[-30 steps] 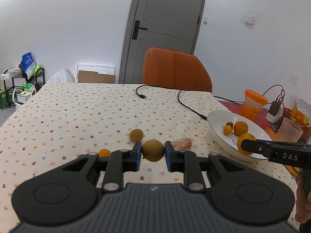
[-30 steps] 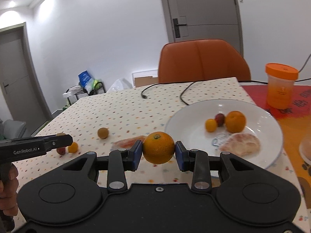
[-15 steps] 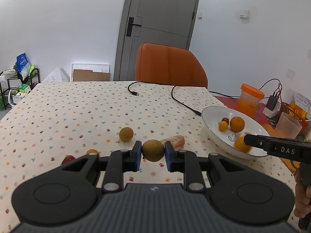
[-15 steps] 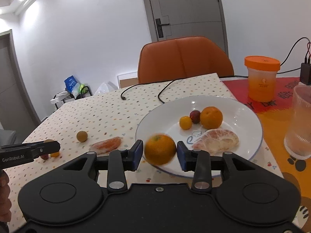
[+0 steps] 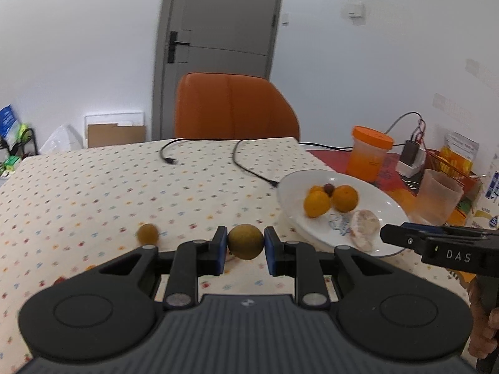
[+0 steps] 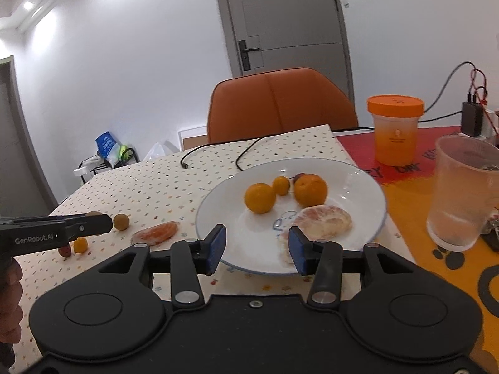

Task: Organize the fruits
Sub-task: 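Release the brown round fruit into the white bowl with the left tool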

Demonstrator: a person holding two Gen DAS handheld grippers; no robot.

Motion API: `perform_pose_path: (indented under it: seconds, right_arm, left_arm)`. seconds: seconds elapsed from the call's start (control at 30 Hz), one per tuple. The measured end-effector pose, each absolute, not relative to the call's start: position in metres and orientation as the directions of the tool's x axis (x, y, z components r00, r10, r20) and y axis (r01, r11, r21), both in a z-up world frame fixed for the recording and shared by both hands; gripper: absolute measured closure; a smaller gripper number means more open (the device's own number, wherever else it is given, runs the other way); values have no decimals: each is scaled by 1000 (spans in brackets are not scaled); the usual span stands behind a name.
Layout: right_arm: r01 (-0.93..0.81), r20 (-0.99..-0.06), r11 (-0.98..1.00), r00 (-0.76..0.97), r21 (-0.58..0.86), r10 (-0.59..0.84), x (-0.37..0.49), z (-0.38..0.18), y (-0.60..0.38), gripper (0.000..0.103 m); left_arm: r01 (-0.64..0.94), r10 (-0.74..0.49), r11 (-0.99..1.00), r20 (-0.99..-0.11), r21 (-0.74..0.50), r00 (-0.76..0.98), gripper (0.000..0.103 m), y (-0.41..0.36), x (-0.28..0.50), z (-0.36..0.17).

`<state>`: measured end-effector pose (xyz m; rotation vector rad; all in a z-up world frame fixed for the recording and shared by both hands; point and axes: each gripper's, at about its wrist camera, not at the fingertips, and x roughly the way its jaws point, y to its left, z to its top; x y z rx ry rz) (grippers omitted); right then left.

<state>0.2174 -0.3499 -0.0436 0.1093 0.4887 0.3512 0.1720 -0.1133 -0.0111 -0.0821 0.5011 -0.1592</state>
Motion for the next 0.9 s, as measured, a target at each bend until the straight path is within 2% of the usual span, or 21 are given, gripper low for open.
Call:
perform_pose_path:
  seconds: [0.27, 0.5, 0.87, 0.9]
  right_arm:
    - [-256, -440, 945, 838, 203, 322, 214, -45, -374, 57]
    - [-215, -438, 953, 851, 213, 289, 208, -47, -395, 51]
    - [-191, -432, 950, 856, 247, 285, 204, -49, -414, 51]
    - [-191, -430, 950, 856, 249, 285, 204, -49, -415, 51]
  left_arm:
    - [204, -225, 974, -471, -96, 853, 79, -148, 186, -7]
    - [251, -257, 965, -473, -77, 842, 79, -173, 197, -6]
    - [285, -281, 956, -470, -64, 837, 79, -195, 207, -2]
    - [283, -283, 956, -468, -71, 837, 76, -195, 207, -2]
